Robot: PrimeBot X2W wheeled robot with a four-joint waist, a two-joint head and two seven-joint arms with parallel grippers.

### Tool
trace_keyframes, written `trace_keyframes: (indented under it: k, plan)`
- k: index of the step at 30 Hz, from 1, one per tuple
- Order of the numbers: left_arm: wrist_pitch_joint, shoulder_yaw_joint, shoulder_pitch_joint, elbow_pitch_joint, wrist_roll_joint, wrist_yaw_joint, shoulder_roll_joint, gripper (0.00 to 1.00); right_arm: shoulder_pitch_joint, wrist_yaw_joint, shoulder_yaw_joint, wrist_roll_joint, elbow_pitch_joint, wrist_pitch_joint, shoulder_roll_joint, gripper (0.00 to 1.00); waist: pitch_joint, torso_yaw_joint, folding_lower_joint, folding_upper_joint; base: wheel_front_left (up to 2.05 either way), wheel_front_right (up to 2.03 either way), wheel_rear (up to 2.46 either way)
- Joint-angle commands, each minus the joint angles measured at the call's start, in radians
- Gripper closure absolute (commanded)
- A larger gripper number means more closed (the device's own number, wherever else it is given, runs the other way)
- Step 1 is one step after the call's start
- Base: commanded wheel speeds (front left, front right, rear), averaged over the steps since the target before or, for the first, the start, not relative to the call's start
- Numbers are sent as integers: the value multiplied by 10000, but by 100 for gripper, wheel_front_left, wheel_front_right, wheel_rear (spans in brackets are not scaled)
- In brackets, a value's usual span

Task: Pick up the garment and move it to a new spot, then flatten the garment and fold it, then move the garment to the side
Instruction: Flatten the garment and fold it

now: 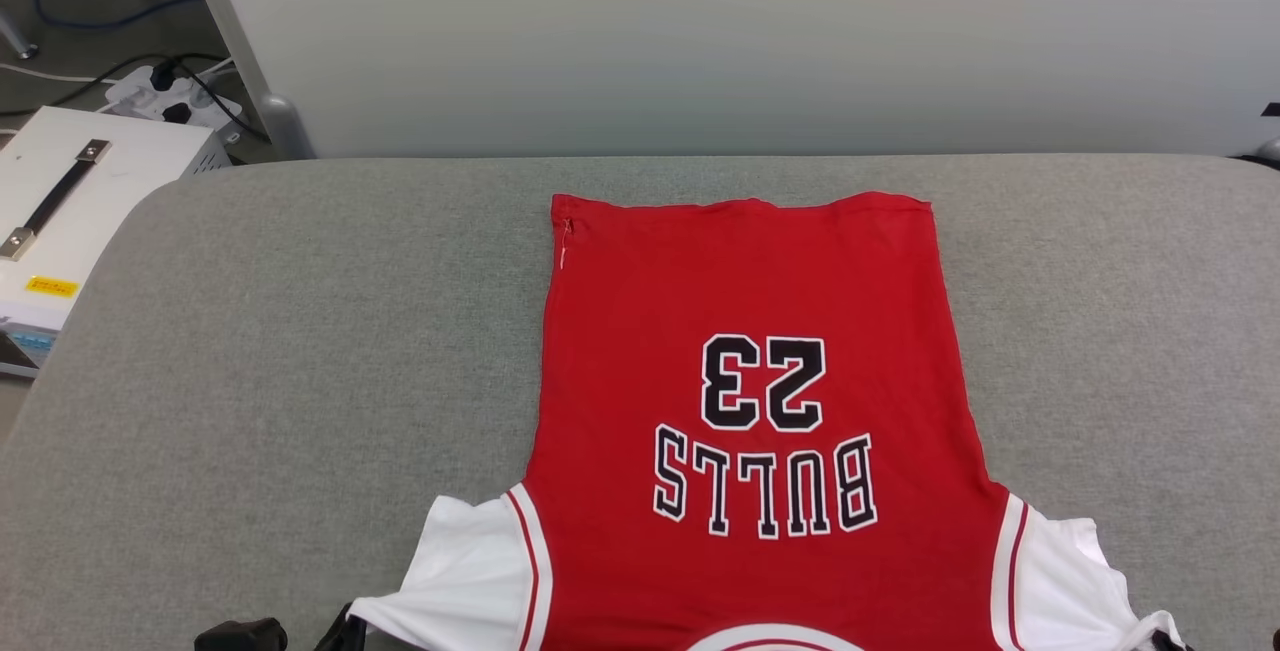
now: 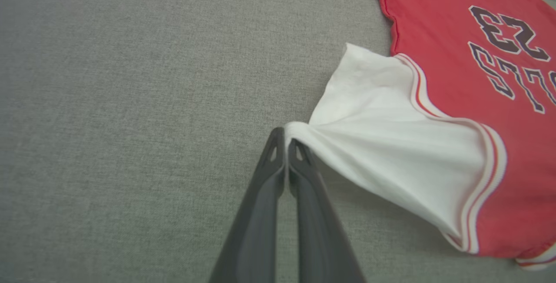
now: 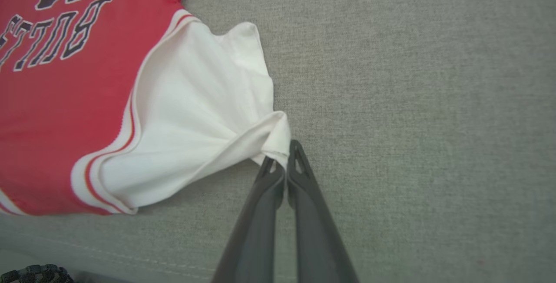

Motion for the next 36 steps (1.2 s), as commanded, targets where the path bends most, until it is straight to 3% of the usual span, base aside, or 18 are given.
trace_keyframes:
  k: [1, 2, 3, 12, 19, 26, 29, 36]
  plan:
    - [-59, 139, 93, -20, 202, -3, -62, 100, 58, -19, -235, -202, -150, 184, 6, 60, 75, -24, 1, 0, 0, 0, 0]
    - [-59, 152, 62, -58, 294, -9, -118, 100, 41, -19, -325, -340, -264, 307, 23, 25, 97, -26, 1, 0, 0, 0, 0]
    - [-59, 240, -20, -188, 495, 0, -265, 100, -12, -19, -633, -552, -565, 622, 96, 0, 161, -2, 1, 0, 0, 0, 0]
    - [-59, 738, -217, -1275, 1287, 44, -611, 100, -481, -19, -2746, -1381, -2627, 1102, -51, 0, 558, 368, 1, 0, 0, 0, 0]
    - [-59, 857, -609, -2288, 1950, 147, -744, 100, -2673, -19, -4184, -2116, -4219, 2196, -284, 0, 1655, 793, 1, 0, 0, 0, 0]
    - [-59, 975, -1339, -2996, 2440, -6, -1222, 100, -5887, -19, -3629, -2007, -3980, 4718, -945, 0, 3032, 1382, 1, 0, 0, 0, 0]
    - [-59, 1040, -1651, -3169, 2686, -74, -1481, 100, -7244, -19, -2964, -1868, -3447, 6336, -1448, 0, 3586, 1690, 1, 0, 0, 0, 0]
    - [-59, 1249, -2096, -3350, 3109, -391, -2103, 100, -9972, -19, -1656, -1097, -1972, 10271, -1562, 0, 4674, 2156, 1, 0, 0, 0, 0]
